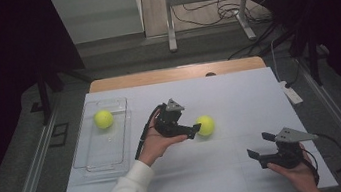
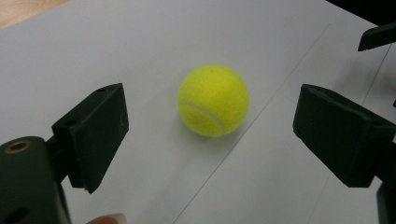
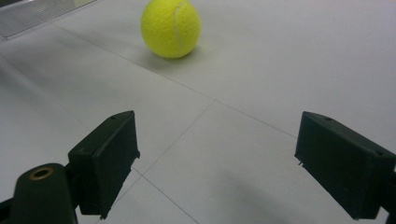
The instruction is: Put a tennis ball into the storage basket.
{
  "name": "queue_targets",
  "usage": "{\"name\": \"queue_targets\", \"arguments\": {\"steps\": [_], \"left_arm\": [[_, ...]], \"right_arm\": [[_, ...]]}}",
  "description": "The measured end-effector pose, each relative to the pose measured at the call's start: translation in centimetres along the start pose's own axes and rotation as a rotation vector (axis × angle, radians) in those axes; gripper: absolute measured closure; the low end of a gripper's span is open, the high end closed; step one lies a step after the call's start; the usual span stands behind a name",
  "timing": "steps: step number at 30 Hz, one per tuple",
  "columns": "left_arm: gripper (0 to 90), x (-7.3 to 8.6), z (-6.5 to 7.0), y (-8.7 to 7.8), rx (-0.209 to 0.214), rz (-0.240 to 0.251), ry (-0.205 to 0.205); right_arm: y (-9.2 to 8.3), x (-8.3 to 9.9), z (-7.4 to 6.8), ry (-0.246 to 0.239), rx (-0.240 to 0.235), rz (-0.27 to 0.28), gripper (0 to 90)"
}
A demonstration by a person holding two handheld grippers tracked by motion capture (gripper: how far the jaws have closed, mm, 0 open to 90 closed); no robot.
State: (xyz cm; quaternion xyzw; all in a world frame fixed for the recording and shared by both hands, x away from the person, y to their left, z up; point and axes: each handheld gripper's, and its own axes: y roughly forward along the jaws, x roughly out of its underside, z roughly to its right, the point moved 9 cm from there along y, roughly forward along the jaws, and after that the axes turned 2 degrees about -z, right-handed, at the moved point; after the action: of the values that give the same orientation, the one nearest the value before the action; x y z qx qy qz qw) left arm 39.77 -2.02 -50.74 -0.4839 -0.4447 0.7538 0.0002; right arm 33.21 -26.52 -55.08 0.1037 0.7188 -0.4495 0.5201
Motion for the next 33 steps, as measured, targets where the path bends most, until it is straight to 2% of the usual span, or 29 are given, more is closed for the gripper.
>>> {"name": "queue_targets", "arguments": {"steps": [11,33], "left_arm": [[11.0,-0.1,0.1,1.4,0.004,-0.03,0.002],[9.1,-0.6,0.2,5.3,0.03,-0.1,0.001]], "right_arm": [[0.0,0.0,0.0,0.0,-0.001,-0.002,13.2],[0.5,0.0,0.1,0.009,-0.009,-0.002,13.2]]}}
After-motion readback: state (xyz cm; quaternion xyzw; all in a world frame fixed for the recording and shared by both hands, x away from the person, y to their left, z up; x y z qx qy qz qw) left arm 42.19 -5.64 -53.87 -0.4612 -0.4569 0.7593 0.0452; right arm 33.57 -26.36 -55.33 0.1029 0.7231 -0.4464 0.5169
